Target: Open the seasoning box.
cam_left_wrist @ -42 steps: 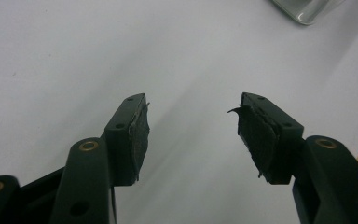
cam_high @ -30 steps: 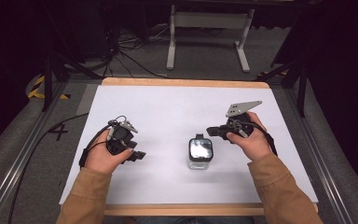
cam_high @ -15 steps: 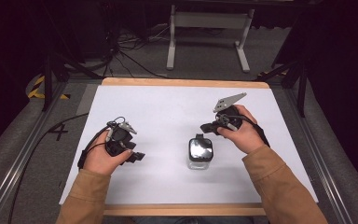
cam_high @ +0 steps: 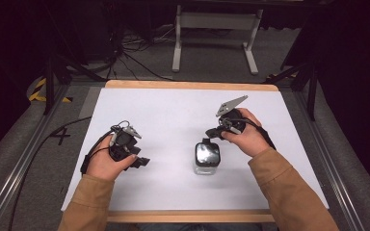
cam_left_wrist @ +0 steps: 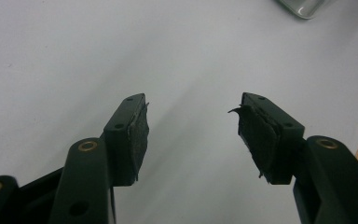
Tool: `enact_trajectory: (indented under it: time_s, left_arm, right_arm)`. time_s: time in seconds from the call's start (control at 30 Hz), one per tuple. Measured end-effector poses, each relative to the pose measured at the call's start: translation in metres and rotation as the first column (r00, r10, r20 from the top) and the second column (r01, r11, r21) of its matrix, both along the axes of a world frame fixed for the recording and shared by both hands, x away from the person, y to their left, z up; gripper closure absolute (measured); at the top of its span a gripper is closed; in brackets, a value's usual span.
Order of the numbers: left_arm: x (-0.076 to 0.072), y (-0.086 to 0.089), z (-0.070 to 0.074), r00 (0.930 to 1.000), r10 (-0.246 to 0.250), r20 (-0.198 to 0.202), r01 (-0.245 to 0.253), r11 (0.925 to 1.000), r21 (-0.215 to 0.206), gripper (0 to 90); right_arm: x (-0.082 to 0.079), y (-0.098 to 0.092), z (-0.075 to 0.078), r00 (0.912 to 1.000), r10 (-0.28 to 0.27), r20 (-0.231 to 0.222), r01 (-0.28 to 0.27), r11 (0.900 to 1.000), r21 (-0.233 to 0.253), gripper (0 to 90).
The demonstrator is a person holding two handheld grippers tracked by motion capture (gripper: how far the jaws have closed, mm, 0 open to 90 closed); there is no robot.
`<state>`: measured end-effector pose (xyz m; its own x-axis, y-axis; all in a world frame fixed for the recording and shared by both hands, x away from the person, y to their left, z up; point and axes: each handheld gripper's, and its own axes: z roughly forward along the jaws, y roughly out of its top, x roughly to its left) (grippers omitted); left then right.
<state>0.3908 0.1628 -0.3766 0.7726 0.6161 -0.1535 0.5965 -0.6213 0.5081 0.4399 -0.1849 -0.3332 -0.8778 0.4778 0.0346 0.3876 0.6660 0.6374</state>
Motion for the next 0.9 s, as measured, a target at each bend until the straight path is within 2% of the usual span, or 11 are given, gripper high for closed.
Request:
enact_trajectory:
  time_s: [0.33, 0.9]
  left_arm:
    - [0.0003, -0.0010, -0.0012, 1.0000, -0.003, -0.001, 0.003, 1.0000, 0.005, 42.6]
    - [-0.0003, -0.0048, -0.0026, 0.9999, -0.009, -0.006, 0.009, 0.9999, 0.012, 42.2]
  right_arm:
    - [0.0029, 0.0005, -0.0064, 0.9999, -0.004, -0.015, 0.004, 1.000, -0.006, 88.8]
    - [0.0056, -0.0015, -0.0079, 0.9993, -0.007, -0.036, 0.007, 1.000, 0.009, 90.0]
